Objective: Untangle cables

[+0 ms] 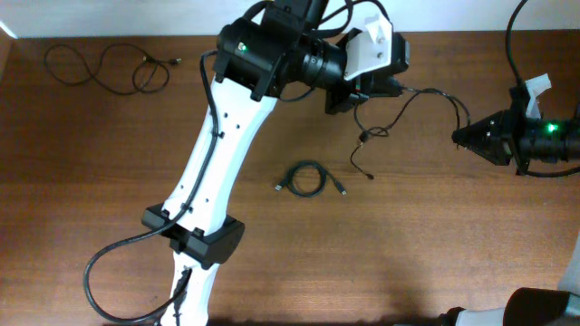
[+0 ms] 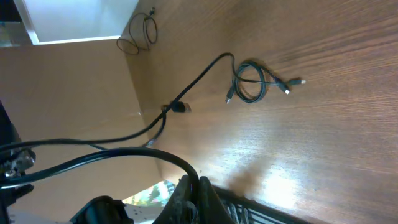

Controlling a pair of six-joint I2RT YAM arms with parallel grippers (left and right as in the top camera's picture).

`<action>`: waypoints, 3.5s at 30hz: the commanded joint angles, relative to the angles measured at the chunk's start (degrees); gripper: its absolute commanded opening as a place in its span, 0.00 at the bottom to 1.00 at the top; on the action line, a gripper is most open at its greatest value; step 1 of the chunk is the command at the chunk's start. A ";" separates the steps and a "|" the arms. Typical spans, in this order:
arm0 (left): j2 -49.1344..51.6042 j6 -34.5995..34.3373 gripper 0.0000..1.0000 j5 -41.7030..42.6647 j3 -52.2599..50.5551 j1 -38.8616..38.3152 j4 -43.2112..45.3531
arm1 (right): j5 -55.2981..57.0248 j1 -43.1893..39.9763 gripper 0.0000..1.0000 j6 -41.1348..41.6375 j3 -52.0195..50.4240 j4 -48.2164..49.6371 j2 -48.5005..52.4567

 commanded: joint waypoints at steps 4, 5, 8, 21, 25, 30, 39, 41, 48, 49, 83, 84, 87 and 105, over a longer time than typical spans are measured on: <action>-1.75 -2.47 0.00 1.64 0.70 2.56 -0.15 | 7.23 0.26 0.04 2.34 1.03 0.76 0.09; -1.75 -2.99 0.00 1.62 0.70 2.95 -0.15 | 9.14 0.26 0.04 3.52 1.03 1.20 0.09; -1.75 -3.56 0.00 1.60 0.70 3.21 -0.20 | 11.56 0.26 0.04 4.37 1.03 2.29 0.09; -1.73 -3.52 0.63 -0.85 0.68 3.48 -3.58 | 14.86 0.33 0.04 7.32 1.03 5.22 0.09; -1.73 -3.52 0.00 5.79 0.68 3.48 -3.58 | 14.05 1.07 0.10 7.28 1.03 5.90 0.09; -1.73 -3.56 0.11 4.37 0.68 3.48 -3.82 | 14.29 1.88 0.15 7.30 1.03 6.16 0.09; 1.14 -9.07 0.66 -9.94 0.22 1.38 -11.63 | 25.40 1.11 1.00 13.31 1.03 10.84 0.09; 2.82 -10.29 0.77 -10.36 -0.87 -0.07 -13.53 | 31.63 0.31 0.98 17.42 1.03 12.52 0.09; 10.67 -23.12 0.81 -21.77 -5.53 -7.45 -9.73 | 49.03 -2.40 0.98 17.79 1.03 12.22 0.09; 11.65 -24.06 0.81 -23.96 -5.90 -8.59 -8.96 | 49.72 -2.38 0.98 17.81 1.03 11.78 0.09; 33.00 -52.72 0.63 -55.04 -6.10 -26.16 6.91 | 53.72 -11.15 0.98 15.69 1.03 12.07 0.09; 33.27 -52.70 0.63 -55.04 -6.10 -26.16 7.21 | 53.72 -11.15 0.98 15.69 1.03 12.07 0.09; 34.25 -52.68 0.59 -55.04 -6.10 -26.12 7.69 | 53.72 -11.15 0.98 15.69 1.03 12.09 0.09; 34.29 -51.41 0.00 -55.04 -5.92 -25.62 5.55 | 53.72 -11.15 0.98 15.69 1.03 12.07 0.09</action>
